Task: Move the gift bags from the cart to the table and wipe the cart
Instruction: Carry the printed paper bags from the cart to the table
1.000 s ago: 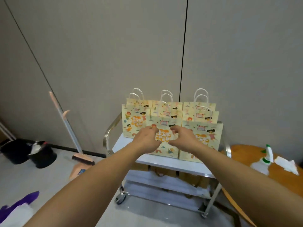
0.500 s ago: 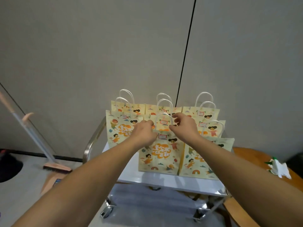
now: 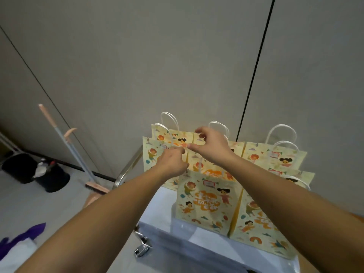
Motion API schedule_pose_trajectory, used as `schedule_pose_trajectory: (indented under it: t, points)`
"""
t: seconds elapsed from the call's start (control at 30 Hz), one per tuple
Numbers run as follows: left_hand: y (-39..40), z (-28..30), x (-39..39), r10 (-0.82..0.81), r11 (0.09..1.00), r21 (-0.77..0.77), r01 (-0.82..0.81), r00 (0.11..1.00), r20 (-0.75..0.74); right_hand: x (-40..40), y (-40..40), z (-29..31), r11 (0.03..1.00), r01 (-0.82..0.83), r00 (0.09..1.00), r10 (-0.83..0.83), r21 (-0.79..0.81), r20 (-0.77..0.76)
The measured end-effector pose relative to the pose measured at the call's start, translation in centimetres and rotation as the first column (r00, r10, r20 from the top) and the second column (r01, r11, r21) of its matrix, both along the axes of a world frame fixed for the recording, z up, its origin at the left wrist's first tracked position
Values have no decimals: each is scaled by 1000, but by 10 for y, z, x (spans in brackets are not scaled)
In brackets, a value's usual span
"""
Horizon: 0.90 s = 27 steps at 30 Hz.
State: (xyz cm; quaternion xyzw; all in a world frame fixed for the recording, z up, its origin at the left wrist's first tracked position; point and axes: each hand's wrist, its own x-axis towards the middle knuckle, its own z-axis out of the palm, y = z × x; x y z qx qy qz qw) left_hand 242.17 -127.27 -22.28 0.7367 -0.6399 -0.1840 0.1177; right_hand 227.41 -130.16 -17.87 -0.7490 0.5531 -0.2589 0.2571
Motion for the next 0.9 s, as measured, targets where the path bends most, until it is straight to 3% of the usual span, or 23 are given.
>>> schedule_pose_trajectory:
  t: [0.17,0.4,0.53,0.6,0.9]
  points:
    - [1,8,33,121,993,8,-120,992,-38,39,-29,11,991,-130,991,131,31,-11]
    - [12,23,75,280,960,19,-279,960,-21,99,-65,5,938,-278,952,297,205,-68]
    - [25,28,91,360,933,10,-360,933,23,123,-80,-4,912,-285,945,319,296,-74]
    - [32,26,97,409,912,14,-409,912,31,130,-80,-8,896,-297,949,316,330,-6]
    - [49,31,107,512,859,-50,-510,859,27,156,-50,25,873,-445,894,422,197,148]
